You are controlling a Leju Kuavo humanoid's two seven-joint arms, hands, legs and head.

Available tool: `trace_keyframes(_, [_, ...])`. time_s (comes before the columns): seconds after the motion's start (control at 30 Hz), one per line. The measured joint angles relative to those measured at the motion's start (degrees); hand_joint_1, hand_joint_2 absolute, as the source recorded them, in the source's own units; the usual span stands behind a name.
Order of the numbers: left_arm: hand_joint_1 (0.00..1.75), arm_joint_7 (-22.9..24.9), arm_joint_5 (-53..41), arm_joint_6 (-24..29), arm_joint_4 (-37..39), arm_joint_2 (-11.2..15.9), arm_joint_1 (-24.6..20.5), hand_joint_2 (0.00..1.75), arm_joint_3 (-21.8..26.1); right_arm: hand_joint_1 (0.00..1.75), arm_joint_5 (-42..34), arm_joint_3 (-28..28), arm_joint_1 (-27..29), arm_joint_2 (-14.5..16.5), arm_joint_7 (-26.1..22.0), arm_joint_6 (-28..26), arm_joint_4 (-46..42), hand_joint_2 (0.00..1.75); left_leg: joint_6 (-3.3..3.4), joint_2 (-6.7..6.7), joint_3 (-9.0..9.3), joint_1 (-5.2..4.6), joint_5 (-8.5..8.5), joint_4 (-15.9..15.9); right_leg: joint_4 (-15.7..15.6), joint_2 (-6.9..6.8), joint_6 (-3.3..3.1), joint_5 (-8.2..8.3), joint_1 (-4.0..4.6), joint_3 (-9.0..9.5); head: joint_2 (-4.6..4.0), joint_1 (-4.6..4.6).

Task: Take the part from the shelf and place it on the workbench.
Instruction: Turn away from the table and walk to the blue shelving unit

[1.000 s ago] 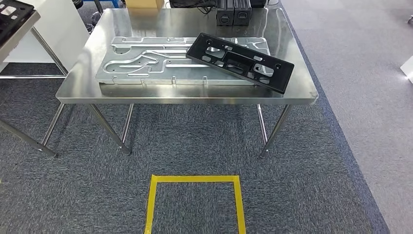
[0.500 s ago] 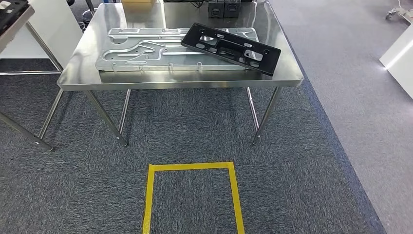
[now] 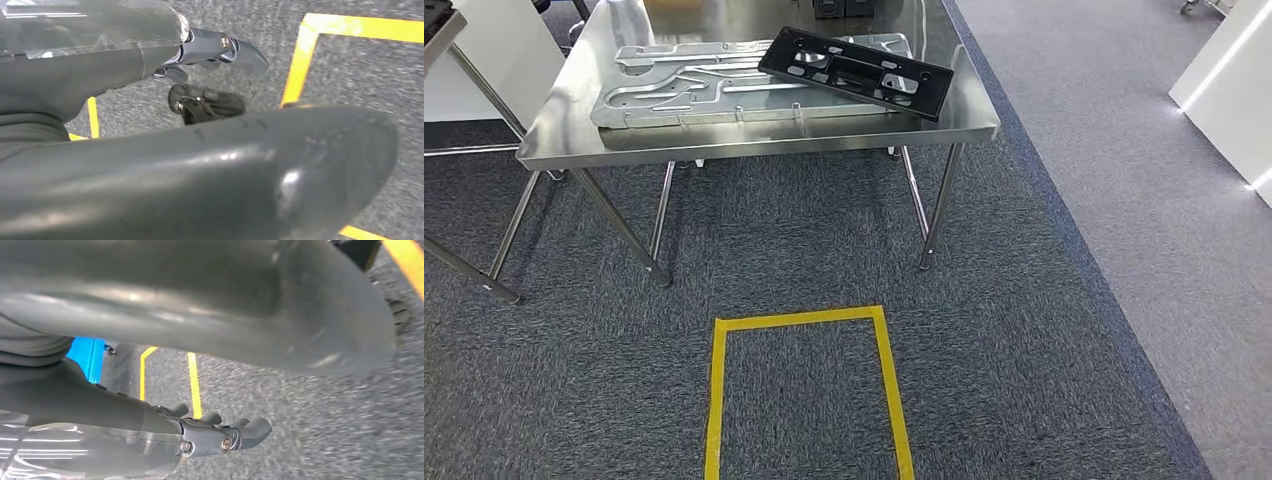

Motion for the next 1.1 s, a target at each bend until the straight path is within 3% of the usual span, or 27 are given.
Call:
trace_keyframes(0.07, [0.0,-0.3,-0.3,-0.1,0.0,0.0,-0.1,0.0,0.0,0.0,-0.3,0.0,0.1,-0.1,-0.5,0.0,0.0,0.0,0.49,-0.08,6.51,-0.21,-0.13,-9.2,0.7,0.26,0.44,1.12,0.15,-1.46,0.0,0.0])
trace_keyframes(0.1, [0.0,-0.4,-0.5,-0.1,0.0,0.0,-0.1,0.0,0.0,0.0,-0.4,0.0,0.2,-0.1,-0.8,0.0,0.0,0.0,0.7,-0.11,8.41,-0.34,-0.81,-12.3,0.8,0.29,0.72,1.66,0.16,-1.81,0.0,0.01])
trace_keyframes(0.13, [0.0,-0.5,-0.6,-0.1,0.0,0.0,-0.2,0.0,-0.1,0.0,-0.4,0.0,0.3,-0.1,-1.0,0.0,0.0,0.0,0.92,-0.09,9.14,-0.5,-1.16,-13.8,0.8,0.28,1.03,2.23,0.14,-2.01,0.0,0.01])
trace_keyframes(0.2, [0.0,-0.5,-0.7,0.0,0.0,0.0,-0.1,0.0,-0.1,0.0,-0.5,0.0,0.4,-0.1,-1.3,0.2,0.0,0.0,1.57,0.11,8.41,-0.51,-0.23,-14.1,0.9,0.37,1.69,2.69,-0.01,-2.33,0.0,0.02])
trace_keyframes(0.23, [0.0,-0.6,-0.7,0.1,0.0,0.0,-0.1,0.0,-0.1,0.0,-0.4,0.0,0.5,-0.1,-1.4,0.2,0.0,0.0,2.01,0.27,7.84,-0.48,0.48,-14.2,1.8,0.48,1.94,1.4,-0.12,-2.78,0.0,0.02])
trace_keyframes(0.27, [0.0,-0.6,-0.8,0.2,0.0,0.0,-0.1,0.0,-0.1,0.0,-0.4,0.0,0.5,-0.1,-1.5,0.3,0.1,0.0,2.38,0.42,7.13,-0.42,1.26,-14.3,3.8,0.59,2.17,-0.97,-0.23,-3.48,0.0,0.02])
trace_keyframes(0.33, [0.0,-0.8,-1.0,0.3,0.0,0.0,-0.1,0.0,-0.1,0.0,-0.3,0.0,0.5,0.1,-1.8,0.3,0.2,0.0,2.78,0.56,5.4,-0.52,2.67,-14.2,10.9,0.67,2.52,-7.13,-0.58,-5.34,0.0,0.02])
trace_keyframes(0.37, [0.0,-0.8,-1.1,0.4,0.0,0.1,-0.1,0.0,-0.1,0.0,-0.2,0.0,0.5,0.2,-1.9,0.3,0.3,0.0,2.77,0.59,4.44,-0.61,3.36,-14.1,14.6,0.66,2.71,-8.89,-0.73,-5.97,0.0,0.02])
trace_keyframes(0.4, [0.0,-0.8,-1.1,0.4,0.0,0.2,-0.1,0.0,-0.1,0.0,-0.2,0.0,0.4,0.4,-1.9,0.3,0.4,0.0,2.7,0.63,3.4,-0.69,4.01,-13.9,17.2,0.66,2.88,-9.24,-0.86,-6.0,0.0,0.02])
trace_keyframes(0.43, [0.0,-0.9,-1.1,0.6,0.0,0.2,-0.1,0.0,-0.1,0.0,-0.1,0.0,0.4,0.5,-1.9,0.3,0.5,0.0,2.57,0.67,2.32,-0.72,4.62,-13.6,18.0,0.65,2.99,-8.3,-1.0,-5.17,0.0,0.02])
trace_keyframes(0.5, [0.0,-0.9,-1.2,0.8,0.0,0.4,-0.1,0.0,-0.1,0.0,0.0,0.0,0.2,0.7,-1.9,0.4,0.6,0.0,2.2,0.68,0.22,-0.72,5.66,-12.8,13.4,0.63,3.02,-5.31,-1.24,-0.54,0.0,0.02])
trace_keyframes(0.57, [0.0,-1.1,-1.2,1.1,0.0,0.5,-0.1,0.0,-0.1,0.0,0.1,0.0,-0.1,0.8,-1.9,0.5,0.7,0.0,1.65,0.66,-1.42,-0.79,6.51,-11.9,4.3,0.66,2.66,-5.51,-1.16,6.02,0.0,0.01])
trace_keyframes(0.6, [0.0,-1.3,-1.2,1.2,0.0,0.6,-0.1,0.0,-0.1,0.0,0.1,0.0,-0.2,0.8,-1.9,0.6,0.7,0.0,1.33,0.69,-1.87,-0.78,6.95,-11.7,1.1,0.7,2.37,-6.2,-0.99,8.13,0.0,0.01])
trace_keyframes(0.63, [0.0,-1.4,-1.2,1.3,0.0,0.6,-0.1,0.0,-0.1,0.0,0.1,0.0,-0.3,0.9,-1.9,0.8,0.7,0.0,0.98,0.72,-2.17,-0.7,7.39,-11.5,-0.9,0.73,2.05,-6.82,-0.72,9.16,0.0,0.01])
trace_keyframes(0.7, [0.0,-1.5,-1.3,1.4,0.0,0.8,-0.2,0.0,-0.1,0.0,0.2,0.0,-0.4,1.0,-1.9,1.0,0.8,0.0,0.3,0.67,-2.55,-0.42,7.89,-11.3,-1.3,0.61,1.22,-6.25,-0.56,8.68,0.0,0.01])
trace_keyframes(0.73, [0.0,-1.5,-1.3,1.4,0.0,0.9,-0.2,0.0,-0.1,0.0,0.2,0.0,-0.4,1.0,-1.9,1.0,0.8,0.0,0.0,0.49,-3.0,-0.3,7.04,-10.6,-1.4,0.49,0.73,-5.8,-0.58,8.25,0.0,0.01])
trace_keyframes(0.77, [0.0,-1.5,-1.3,1.4,0.0,1.0,-0.1,0.0,-0.1,0.0,0.2,0.0,-0.5,1.1,-1.9,1.1,0.8,0.0,-0.23,0.3,-3.7,-0.22,5.08,-8.8,-1.5,0.34,0.23,-5.2,-0.63,7.7,0.0,0.01])
trace_keyframes(0.87, [0.0,-1.5,-1.3,1.4,0.0,1.0,0.0,0.0,-0.1,0.0,0.2,0.0,-0.6,1.1,-1.9,1.0,0.9,0.0,-0.61,0.0,-6.53,-0.05,-2.9,1.7,-1.1,0.14,-0.55,-3.49,-0.3,5.39,0.0,0.01])
trace_keyframes(0.9, [0.0,-1.5,-1.3,1.4,0.0,1.1,0.0,0.0,-0.1,0.0,0.2,0.0,-0.6,1.1,-1.9,1.0,0.9,0.0,-0.66,0.0,-6.81,-0.03,-3.73,4.5,-0.9,0.12,-0.59,-2.94,-0.17,4.41,0.0,0.01])
trace_keyframes(0.93, [0.0,-1.5,-1.3,1.4,0.0,1.1,0.0,0.0,-0.1,0.0,0.2,0.0,-0.6,1.1,-1.9,1.0,0.9,0.0,-0.64,-0.01,-6.27,-0.03,-3.21,5.5,-0.6,0.12,-0.57,-2.39,-0.07,3.36,0.0,0.0])
trace_keyframes(0.97, [0.0,-1.5,-1.3,1.5,0.0,1.1,0.0,0.0,-0.1,0.0,0.2,0.0,-0.6,1.1,-1.9,1.1,0.9,0.0,-0.55,-0.01,-4.7,-0.03,-1.72,4.5,-0.2,0.14,-0.5,-1.88,-0.02,2.32,0.0,0.0])
trace_keyframes(1.03, [0.0,-1.7,-1.4,1.5,0.0,1.2,-0.1,0.0,-0.1,0.0,0.2,0.0,-0.6,1.1,-2.0,1.2,0.9,0.0,-0.15,-0.05,1.03,-0.07,0.84,-2.7,0.5,0.21,-0.23,-0.99,0.05,0.54,0.0,0.0])
trace_keyframes(1.1, [0.0,-2.1,-1.7,1.6,0.0,1.3,-0.3,0.0,-0.2,0.0,0.3,0.1,-0.7,1.2,-2.3,1.3,0.9,0.0,0.25,-0.13,6.17,-0.28,0.41,-10.6,1.0,0.19,0.29,-0.24,0.14,-0.45,0.0,0.01])
